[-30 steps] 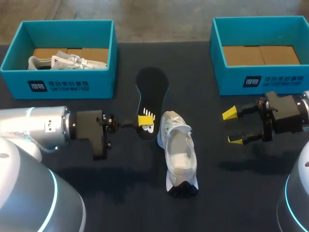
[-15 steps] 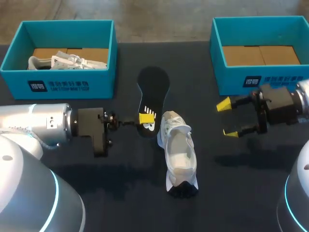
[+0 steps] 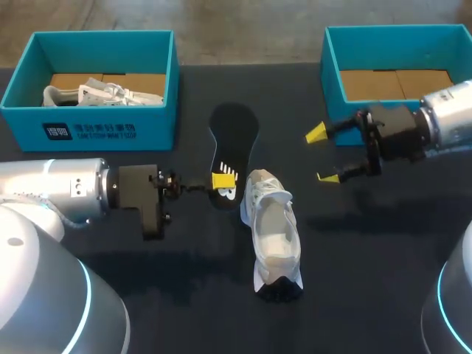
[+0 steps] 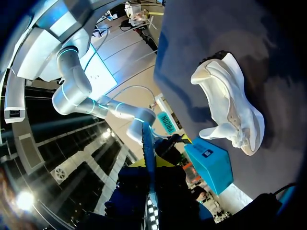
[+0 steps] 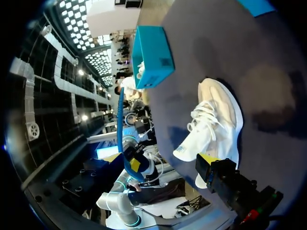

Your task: Take the shoe out of the shoebox, open the shoe tongue, remove and reinsert the insole, then place the shoe into the shoebox

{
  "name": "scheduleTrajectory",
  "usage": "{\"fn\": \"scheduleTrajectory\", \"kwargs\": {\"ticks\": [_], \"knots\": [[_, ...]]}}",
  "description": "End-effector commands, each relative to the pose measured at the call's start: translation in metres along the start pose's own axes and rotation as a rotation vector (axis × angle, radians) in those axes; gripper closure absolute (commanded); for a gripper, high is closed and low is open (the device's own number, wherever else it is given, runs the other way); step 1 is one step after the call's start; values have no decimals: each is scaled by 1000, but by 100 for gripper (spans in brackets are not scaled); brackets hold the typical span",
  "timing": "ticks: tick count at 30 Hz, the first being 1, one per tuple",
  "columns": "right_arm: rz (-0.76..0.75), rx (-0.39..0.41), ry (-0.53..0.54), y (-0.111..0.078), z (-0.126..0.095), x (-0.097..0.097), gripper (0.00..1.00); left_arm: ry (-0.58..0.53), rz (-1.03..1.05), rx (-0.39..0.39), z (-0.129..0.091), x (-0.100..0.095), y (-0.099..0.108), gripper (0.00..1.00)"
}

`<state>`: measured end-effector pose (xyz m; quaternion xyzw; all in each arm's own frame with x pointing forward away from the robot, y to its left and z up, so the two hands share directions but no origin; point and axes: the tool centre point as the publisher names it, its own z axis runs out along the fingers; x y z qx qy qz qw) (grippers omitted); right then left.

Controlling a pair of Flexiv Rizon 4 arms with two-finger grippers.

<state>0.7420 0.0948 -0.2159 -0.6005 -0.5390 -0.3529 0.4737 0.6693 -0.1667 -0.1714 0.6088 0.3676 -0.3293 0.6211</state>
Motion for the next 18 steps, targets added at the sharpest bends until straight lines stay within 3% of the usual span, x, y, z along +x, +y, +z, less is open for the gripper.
{"fn": "scheduleTrajectory", "kwargs": {"ticks": [1,8,18], "knots": [[-23,5,9,11,13,8,0,1,1,-2,1,0,-1,100],[-56,-38,56,7,12,29,0,1,1,-2,1,0,-1,100],[-56,-38,56,7,12,29,0,1,1,-2,1,0,-1,100]]}}
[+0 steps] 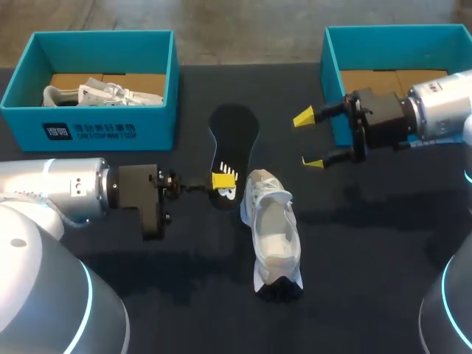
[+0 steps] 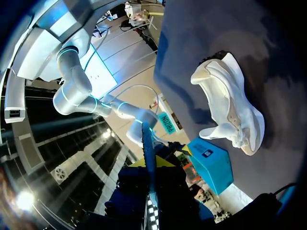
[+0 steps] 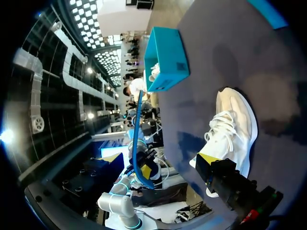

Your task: Take the shoe out of the shoebox, open the shoe tongue, remove and reinsert the insole, then place the shoe into the shoebox

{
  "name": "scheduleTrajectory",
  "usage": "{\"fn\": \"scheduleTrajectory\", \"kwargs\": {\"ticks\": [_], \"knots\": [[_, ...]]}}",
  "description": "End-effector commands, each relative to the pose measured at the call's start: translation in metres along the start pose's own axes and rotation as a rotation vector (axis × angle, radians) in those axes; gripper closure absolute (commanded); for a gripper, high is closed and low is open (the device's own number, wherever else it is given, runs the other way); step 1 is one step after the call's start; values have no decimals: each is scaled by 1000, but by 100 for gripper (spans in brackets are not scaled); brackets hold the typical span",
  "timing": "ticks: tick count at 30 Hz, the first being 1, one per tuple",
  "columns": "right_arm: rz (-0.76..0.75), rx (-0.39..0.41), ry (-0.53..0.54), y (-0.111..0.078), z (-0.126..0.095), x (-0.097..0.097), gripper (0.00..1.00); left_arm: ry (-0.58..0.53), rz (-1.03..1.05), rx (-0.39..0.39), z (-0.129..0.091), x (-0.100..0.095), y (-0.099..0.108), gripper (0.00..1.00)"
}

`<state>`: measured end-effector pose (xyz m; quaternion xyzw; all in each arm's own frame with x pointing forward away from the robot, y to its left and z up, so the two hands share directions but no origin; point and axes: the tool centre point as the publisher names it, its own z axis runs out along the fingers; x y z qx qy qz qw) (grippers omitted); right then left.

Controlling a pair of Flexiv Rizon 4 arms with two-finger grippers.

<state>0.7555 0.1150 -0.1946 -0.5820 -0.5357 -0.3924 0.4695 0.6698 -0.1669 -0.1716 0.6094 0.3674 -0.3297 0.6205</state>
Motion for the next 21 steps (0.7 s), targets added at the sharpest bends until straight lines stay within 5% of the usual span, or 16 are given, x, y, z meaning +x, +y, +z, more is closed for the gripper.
{"fn": "scheduleTrajectory", "kwargs": {"ticks": [1,9,21], "knots": [[1,-6,-3,-2,0,1,0,1,2,-4,1,0,-1,100],[27,-44,18,3,22,-1,0,1,2,-4,1,0,-1,100],[-35,-54,77,4,63,26,0,1,2,-4,1,0,-1,100]]}}
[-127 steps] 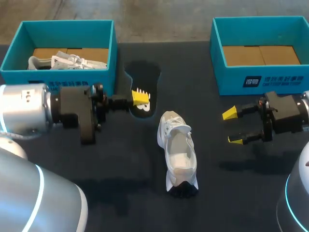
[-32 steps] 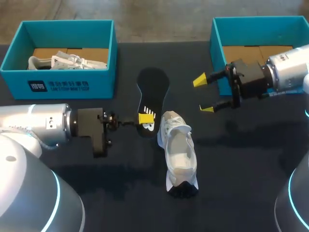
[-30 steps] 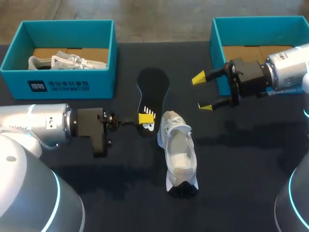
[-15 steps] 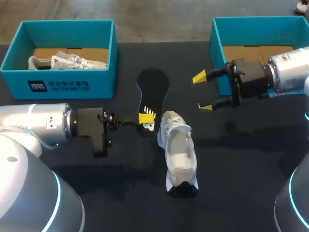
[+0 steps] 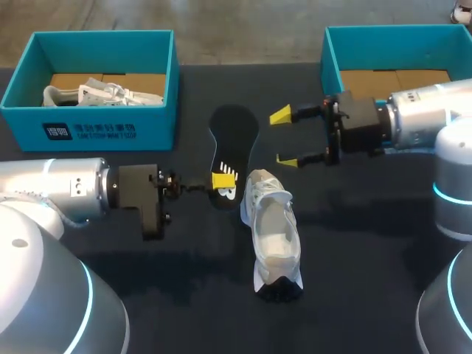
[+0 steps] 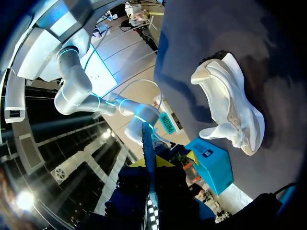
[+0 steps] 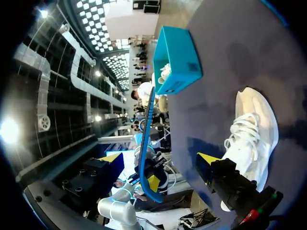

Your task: Take the shoe out of the shoebox, open the shoe tongue, remove and reinsert the insole, then place the shoe into the shoebox

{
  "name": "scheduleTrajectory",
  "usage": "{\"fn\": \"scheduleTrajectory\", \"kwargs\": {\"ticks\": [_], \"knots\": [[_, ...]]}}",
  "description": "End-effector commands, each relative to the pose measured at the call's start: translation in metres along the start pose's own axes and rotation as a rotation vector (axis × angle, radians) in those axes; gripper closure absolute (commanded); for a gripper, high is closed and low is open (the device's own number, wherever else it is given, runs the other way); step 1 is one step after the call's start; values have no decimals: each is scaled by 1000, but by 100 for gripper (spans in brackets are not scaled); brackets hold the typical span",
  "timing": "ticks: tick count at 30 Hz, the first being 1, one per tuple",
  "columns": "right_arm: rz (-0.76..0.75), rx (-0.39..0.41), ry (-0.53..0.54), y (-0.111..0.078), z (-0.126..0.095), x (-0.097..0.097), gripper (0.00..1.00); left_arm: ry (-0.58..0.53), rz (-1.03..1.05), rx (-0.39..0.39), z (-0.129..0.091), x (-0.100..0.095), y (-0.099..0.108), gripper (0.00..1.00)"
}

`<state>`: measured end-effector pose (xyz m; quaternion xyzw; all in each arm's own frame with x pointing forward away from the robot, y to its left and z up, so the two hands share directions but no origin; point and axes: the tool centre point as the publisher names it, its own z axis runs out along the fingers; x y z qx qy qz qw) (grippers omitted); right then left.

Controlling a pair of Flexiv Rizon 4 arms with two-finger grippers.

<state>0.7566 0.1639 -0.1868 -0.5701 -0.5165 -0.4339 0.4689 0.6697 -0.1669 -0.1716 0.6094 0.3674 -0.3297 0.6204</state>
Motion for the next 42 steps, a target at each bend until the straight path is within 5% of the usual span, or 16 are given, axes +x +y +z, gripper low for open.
{"fn": "scheduleTrajectory", "kwargs": {"ticks": [1,13,21,42], "knots": [[-6,-4,2,2,21,6,0,1,2,-4,1,0,-1,100],[-3,-11,-25,-1,45,27,1,1,2,-4,1,0,-1,100],[37,-65,-65,-4,55,30,50,1,2,-4,1,0,-1,100],[95,-131,-51,-14,57,31,69,1,2,-4,1,0,-1,100]]}}
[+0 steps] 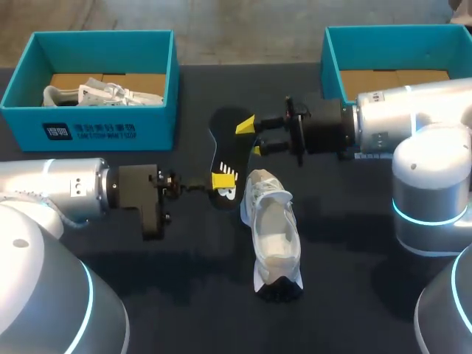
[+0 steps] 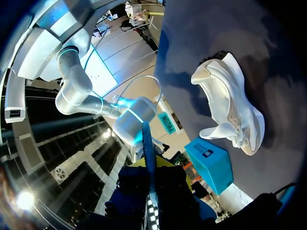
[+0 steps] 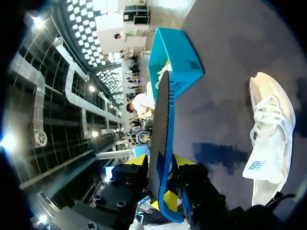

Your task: Take the shoe out of the shoebox, open the shoe tongue, remove and reinsert the insole, then place the shoe into the shoebox

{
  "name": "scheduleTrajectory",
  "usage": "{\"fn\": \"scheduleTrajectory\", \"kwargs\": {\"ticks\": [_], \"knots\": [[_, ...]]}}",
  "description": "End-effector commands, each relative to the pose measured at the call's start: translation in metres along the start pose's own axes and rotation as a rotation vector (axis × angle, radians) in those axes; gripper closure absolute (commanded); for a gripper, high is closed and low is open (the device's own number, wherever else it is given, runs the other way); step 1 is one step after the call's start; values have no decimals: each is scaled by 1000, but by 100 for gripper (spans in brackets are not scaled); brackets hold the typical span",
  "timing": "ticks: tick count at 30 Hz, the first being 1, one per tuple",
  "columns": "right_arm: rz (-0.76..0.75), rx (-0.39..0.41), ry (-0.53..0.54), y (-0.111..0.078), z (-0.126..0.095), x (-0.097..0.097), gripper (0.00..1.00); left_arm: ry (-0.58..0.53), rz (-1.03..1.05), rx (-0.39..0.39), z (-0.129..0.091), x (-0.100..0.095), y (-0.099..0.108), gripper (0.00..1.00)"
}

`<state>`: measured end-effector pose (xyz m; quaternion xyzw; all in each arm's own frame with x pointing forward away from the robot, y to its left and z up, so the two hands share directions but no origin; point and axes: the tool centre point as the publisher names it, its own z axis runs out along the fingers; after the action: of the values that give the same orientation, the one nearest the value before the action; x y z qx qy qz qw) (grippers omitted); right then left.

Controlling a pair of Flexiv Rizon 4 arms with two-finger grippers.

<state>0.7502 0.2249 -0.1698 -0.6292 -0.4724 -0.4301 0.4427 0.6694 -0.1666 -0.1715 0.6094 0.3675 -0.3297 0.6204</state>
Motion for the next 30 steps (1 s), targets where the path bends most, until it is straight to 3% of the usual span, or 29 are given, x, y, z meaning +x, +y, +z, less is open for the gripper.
{"fn": "scheduleTrajectory", "kwargs": {"ticks": [1,7,16,18,19,30], "knots": [[2,-12,-9,-5,0,4,70,1,2,-4,1,0,-1,100],[-1,-6,3,-6,0,5,80,1,2,-4,1,0,-1,100],[-9,10,14,-9,2,7,85,1,2,-4,1,0,-1,100],[-10,11,15,-9,2,6,91,1,2,-4,1,0,-1,100],[-10,12,15,-9,2,6,100,1,2,-4,1,0,-1,100],[-9,19,18,-12,2,3,100,3,-2,-5,2,0,-1,100]]}}
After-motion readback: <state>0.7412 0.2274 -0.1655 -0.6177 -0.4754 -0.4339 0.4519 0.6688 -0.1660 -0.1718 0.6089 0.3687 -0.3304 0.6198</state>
